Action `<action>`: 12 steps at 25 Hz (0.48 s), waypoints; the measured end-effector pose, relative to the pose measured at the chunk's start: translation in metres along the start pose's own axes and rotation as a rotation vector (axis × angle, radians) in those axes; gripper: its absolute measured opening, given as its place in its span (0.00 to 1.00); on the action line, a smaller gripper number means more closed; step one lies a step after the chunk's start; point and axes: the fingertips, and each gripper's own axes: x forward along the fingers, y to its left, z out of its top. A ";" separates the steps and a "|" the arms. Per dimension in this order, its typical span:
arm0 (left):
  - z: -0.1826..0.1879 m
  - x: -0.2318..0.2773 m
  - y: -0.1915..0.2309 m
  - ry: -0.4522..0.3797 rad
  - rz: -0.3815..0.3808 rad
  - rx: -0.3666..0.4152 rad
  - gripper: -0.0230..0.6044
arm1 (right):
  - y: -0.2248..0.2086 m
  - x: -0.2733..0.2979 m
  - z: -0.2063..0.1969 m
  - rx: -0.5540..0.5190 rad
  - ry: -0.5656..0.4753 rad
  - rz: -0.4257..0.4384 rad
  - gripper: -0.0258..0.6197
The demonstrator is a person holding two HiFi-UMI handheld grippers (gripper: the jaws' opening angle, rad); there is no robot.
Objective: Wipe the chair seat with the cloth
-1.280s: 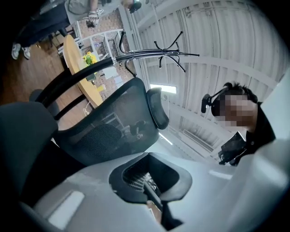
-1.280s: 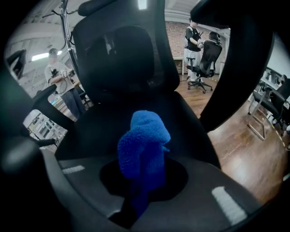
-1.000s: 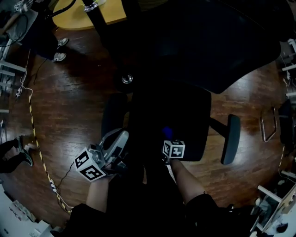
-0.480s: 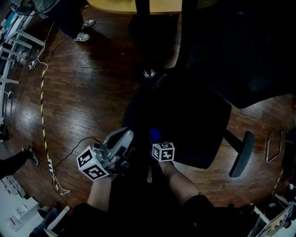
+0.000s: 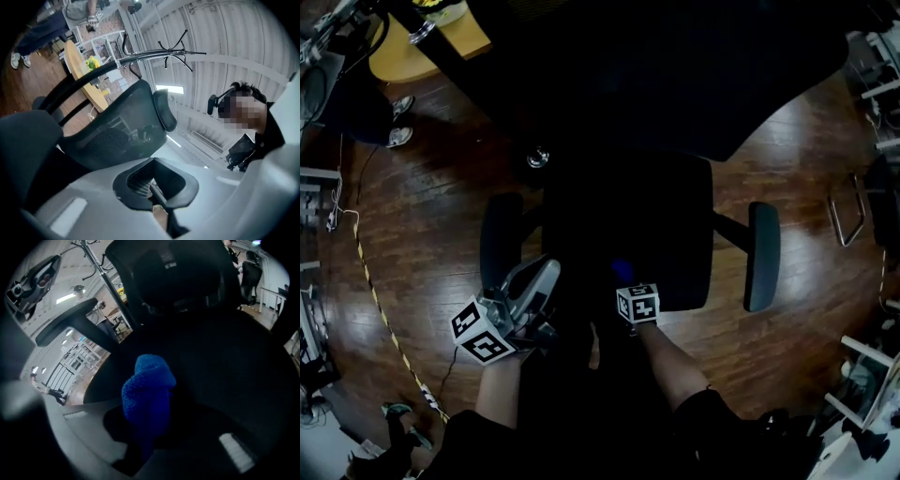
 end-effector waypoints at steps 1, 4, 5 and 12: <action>-0.006 0.013 -0.001 0.023 -0.020 -0.007 0.02 | -0.019 -0.009 0.000 0.022 -0.009 -0.031 0.09; -0.023 0.047 -0.003 0.089 -0.062 -0.026 0.02 | -0.068 -0.041 0.000 0.089 -0.016 -0.113 0.09; -0.028 0.057 -0.004 0.106 -0.074 -0.031 0.02 | -0.085 -0.051 -0.002 0.106 -0.019 -0.139 0.09; -0.062 0.100 -0.024 0.204 -0.154 -0.038 0.02 | -0.160 -0.107 -0.016 0.171 -0.085 -0.267 0.09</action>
